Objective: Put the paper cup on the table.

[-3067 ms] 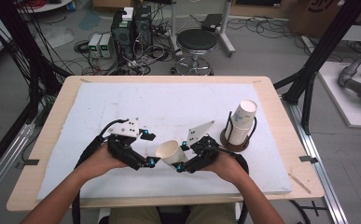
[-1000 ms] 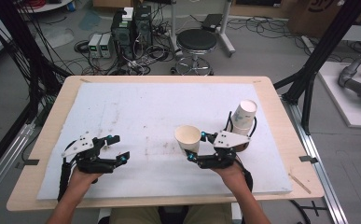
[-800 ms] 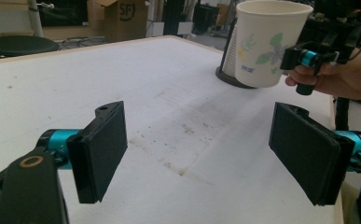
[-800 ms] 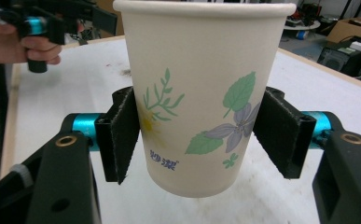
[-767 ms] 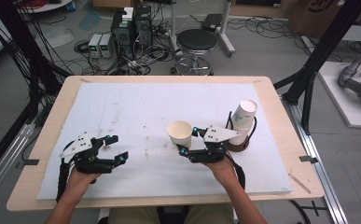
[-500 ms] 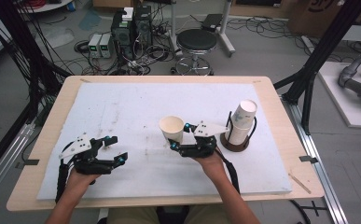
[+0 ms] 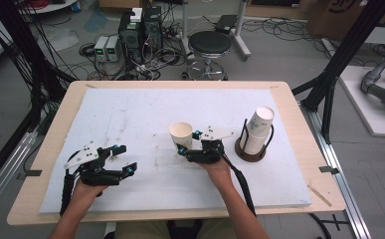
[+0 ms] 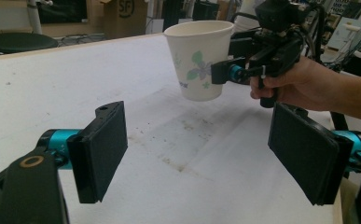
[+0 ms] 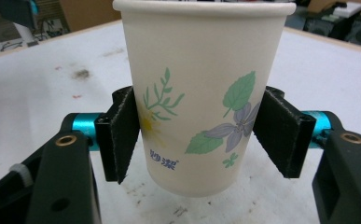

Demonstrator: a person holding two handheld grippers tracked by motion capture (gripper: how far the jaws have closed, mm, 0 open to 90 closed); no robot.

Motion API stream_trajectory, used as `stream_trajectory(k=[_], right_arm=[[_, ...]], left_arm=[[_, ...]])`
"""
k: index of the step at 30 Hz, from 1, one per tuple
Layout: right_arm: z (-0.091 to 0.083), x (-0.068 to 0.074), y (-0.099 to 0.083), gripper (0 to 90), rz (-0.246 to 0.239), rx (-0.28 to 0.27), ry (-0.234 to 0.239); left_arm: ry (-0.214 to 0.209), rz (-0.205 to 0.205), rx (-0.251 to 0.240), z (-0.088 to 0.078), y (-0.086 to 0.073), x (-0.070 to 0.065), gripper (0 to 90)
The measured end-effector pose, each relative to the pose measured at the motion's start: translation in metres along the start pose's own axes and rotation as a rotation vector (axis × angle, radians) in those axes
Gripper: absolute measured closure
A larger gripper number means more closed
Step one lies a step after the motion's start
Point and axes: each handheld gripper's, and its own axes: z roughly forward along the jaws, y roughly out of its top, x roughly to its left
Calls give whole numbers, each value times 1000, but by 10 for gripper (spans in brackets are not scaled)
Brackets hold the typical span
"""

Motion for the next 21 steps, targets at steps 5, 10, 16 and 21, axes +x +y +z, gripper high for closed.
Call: stream_trajectory(k=[5, 10, 16, 21], right_arm=[[7, -5, -5, 344, 34, 40, -15], [13, -7, -8, 344, 23, 108, -41], [13, -7, -9, 347, 8, 178, -59], [7, -4, -10, 351, -46, 246, -61]], left_arm=[[-4, 0, 7, 2, -1, 0, 196], [-3, -5, 7, 2, -1, 1, 196], [7, -8, 10, 0, -2, 2, 197], [17, -16, 13, -2, -2, 3, 199]])
